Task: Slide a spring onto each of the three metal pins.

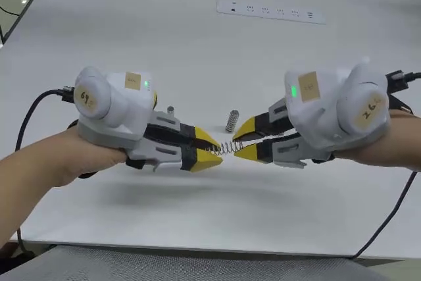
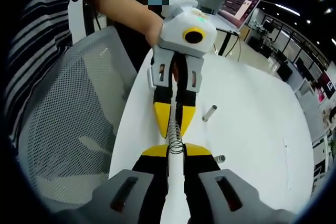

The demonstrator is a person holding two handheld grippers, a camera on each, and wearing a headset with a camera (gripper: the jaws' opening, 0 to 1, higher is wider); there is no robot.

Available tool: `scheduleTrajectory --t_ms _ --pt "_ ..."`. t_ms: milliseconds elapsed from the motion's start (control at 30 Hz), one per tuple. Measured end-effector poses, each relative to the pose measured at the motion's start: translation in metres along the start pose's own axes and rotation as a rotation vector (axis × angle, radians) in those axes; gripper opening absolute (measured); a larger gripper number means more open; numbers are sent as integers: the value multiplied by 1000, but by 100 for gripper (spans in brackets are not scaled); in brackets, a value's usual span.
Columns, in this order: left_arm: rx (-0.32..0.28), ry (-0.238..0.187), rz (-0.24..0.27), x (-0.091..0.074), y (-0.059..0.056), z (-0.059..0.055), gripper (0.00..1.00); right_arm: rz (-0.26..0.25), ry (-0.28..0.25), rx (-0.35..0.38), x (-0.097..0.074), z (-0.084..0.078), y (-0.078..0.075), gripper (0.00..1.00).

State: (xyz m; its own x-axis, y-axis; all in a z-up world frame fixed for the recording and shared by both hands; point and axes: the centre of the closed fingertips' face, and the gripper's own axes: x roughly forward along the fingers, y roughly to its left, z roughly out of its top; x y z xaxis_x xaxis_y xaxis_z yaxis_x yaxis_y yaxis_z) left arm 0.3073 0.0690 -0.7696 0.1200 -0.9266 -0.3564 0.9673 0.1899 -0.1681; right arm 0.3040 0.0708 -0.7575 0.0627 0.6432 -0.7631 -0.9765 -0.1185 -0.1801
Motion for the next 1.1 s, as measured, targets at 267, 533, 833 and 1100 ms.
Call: scheduleTrajectory --t_ms 267,533,833,1100 --pt "5 1 9 0 0 -1 2 14 -9 -18 -2 11 0 7" --pt "11 2 16 2 -1 -1 2 23 -53 0 -1 25 1 7" --pt "15 0 21 4 -2 -1 2 19 -83 12 0 32 0 7" --pt "19 -7 13 4 -5 1 2 14 -122 37 0 40 0 6"
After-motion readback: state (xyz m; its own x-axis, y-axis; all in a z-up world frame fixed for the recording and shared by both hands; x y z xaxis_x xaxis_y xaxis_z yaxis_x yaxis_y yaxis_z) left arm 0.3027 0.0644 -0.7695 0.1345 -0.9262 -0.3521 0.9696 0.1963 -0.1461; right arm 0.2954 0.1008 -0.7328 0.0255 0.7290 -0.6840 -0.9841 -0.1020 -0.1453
